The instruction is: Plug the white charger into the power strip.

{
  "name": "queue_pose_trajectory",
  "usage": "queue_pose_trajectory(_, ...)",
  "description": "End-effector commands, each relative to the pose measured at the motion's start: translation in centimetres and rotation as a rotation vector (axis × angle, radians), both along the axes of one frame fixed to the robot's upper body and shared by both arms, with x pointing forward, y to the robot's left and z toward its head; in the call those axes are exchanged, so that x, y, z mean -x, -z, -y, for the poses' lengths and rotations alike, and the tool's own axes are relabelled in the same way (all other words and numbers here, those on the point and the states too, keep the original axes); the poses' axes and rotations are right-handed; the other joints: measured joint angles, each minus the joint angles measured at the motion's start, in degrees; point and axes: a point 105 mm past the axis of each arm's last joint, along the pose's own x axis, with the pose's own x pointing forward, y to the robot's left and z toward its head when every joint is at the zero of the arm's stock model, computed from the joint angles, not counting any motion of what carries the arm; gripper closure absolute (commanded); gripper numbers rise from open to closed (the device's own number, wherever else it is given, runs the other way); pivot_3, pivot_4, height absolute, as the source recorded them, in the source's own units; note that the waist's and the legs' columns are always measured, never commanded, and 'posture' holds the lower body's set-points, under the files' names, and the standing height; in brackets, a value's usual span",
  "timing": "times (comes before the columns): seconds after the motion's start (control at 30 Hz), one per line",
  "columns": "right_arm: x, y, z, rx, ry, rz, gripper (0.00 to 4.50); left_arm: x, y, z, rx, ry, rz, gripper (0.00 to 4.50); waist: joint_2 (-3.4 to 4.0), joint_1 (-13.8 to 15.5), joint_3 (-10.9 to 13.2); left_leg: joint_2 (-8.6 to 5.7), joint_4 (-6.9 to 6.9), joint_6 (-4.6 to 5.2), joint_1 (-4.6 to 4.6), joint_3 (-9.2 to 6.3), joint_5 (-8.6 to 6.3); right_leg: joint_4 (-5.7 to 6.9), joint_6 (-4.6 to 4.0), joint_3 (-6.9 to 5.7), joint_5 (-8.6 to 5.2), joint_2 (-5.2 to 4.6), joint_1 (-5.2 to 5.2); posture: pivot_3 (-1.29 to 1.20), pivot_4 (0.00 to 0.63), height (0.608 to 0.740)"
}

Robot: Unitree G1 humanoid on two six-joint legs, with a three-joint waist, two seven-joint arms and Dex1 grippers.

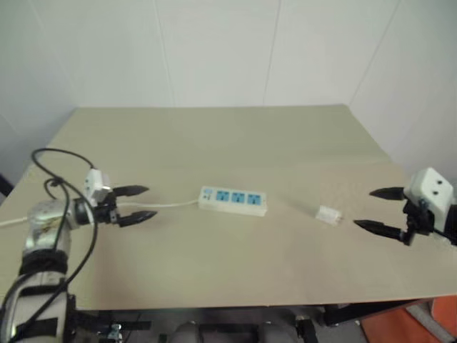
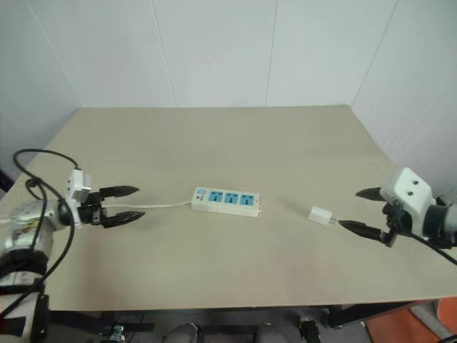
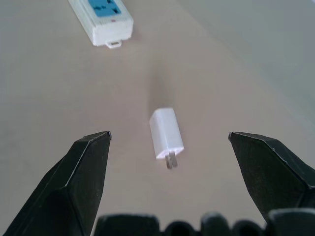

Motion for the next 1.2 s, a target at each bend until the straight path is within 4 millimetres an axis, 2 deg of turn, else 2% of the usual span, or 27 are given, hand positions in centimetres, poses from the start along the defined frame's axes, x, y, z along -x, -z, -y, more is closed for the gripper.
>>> queue_pose_trajectory(0.03, -0.2, -1.6, -3.1, -0.036, -0.057, 0.092, 0.0, -1.5, 0.4, 1.1, -0.053, 0.0, 0.029, 0.03, 0.0, 0.0, 0.0, -0.01, 0.01, 0.0, -0.01, 0.0, 0.0, 0.0, 0.01, 0.01, 0.01, 0.0, 0.0, 0.0, 0.15, 0.74)
queue_pose_trajectory(0.2, -1.1, -2.8, -7.2, -0.139, -0.103, 0.182, 0.0, -3.7, 0.9, 3.9, -0.018, 0.002, -0.043, 0.03, -0.08, -0.11, 0.05, -0.05, 0.12, 0.0, -0.15, -0.05, 0.0, -0.01, 0.08, 0.0, 0.04, -0.01, -0.03, 0.0, 0.15, 0.74)
queue_pose_trajectory(0.37, -1.3, -2.9, -9.9, -0.179, -0.135, 0.208, 0.0, -5.1, 1.3, 5.4, -0.14, -0.026, -0.043, 0.03, -0.12, -0.09, 0.07, -0.07, 0.13, 0.01, -0.3, -0.1, -0.01, -0.03, -0.16, -0.04, 0.21, -0.01, -0.12, 0.0, 0.15, 0.74)
queue_pose_trajectory(0.47, -1.0, -2.8, -10.5, -0.186, -0.14, 0.208, 0.0, -5.7, 1.6, 5.7, -0.211, -0.049, -0.036, 0.03, -0.13, 0.03, 0.07, -0.08, 0.07, 0.01, -0.36, -0.12, -0.01, -0.03, -0.19, -0.05, 0.23, -0.01, -0.18, 0.0, 0.15, 0.74)
queue_pose_trajectory(0.6, -0.5, -2.3, -10.9, -0.191, -0.129, 0.192, 0.0, -5.9, 2.1, 6.0, -0.2, -0.075, -0.077, 0.03, -0.15, 0.05, 0.09, -0.1, 0.08, 0.01, -0.38, -0.12, -0.01, -0.03, -0.19, -0.07, 0.23, -0.03, -0.18, 0.0, 0.15, 0.74)
queue_pose_trajectory(0.73, -0.3, -2.2, -11.2, -0.193, -0.122, 0.183, 0.0, -5.7, 3.6, 6.3, -0.231, -0.073, -0.124, 0.03, -0.15, -0.02, 0.09, -0.1, 0.1, 0.01, -0.35, -0.12, 0.0, 0.02, -0.19, -0.07, 0.22, -0.03, -0.18, 0.0, 0.15, 0.74)
queue_pose_trajectory(0.87, -0.3, -2.4, -11.6, -0.196, -0.125, 0.182, 0.0, -5.6, 4.7, 6.8, -0.238, -0.081, -0.154, 0.9, -0.15, -0.04, 0.09, -0.1, 0.1, 0.01, -0.32, -0.14, 0.0, 0.04, -0.18, -0.07, 0.22, -0.02, -0.18, 0.0, 0.15, 0.74)
queue_pose_trajectory(1.07, -0.5, -2.6, -12.4, -0.197, -0.136, 0.177, 0.0, -5.5, 6.1, 6.9, -0.272, -0.115, -0.188, 2.83, -0.15, -0.04, 0.09, -0.1, 0.11, 0.01, -0.27, -0.14, 0.0, 0.05, -0.18, -0.07, 0.22, -0.02, -0.14, 0.0, 0.15, 0.74)
queue_pose_trajectory(1.2, -0.7, -2.2, -12.7, -0.183, -0.133, 0.163, 0.0, -5.4, 5.9, 6.9, -0.248, -0.101, -0.199, 4.07, -0.15, -0.08, 0.08, -0.1, 0.14, 0.01, -0.17, -0.14, 0.0, 0.07, -0.12, -0.07, 0.19, -0.02, -0.03, 0.0, 0.15, 0.74)
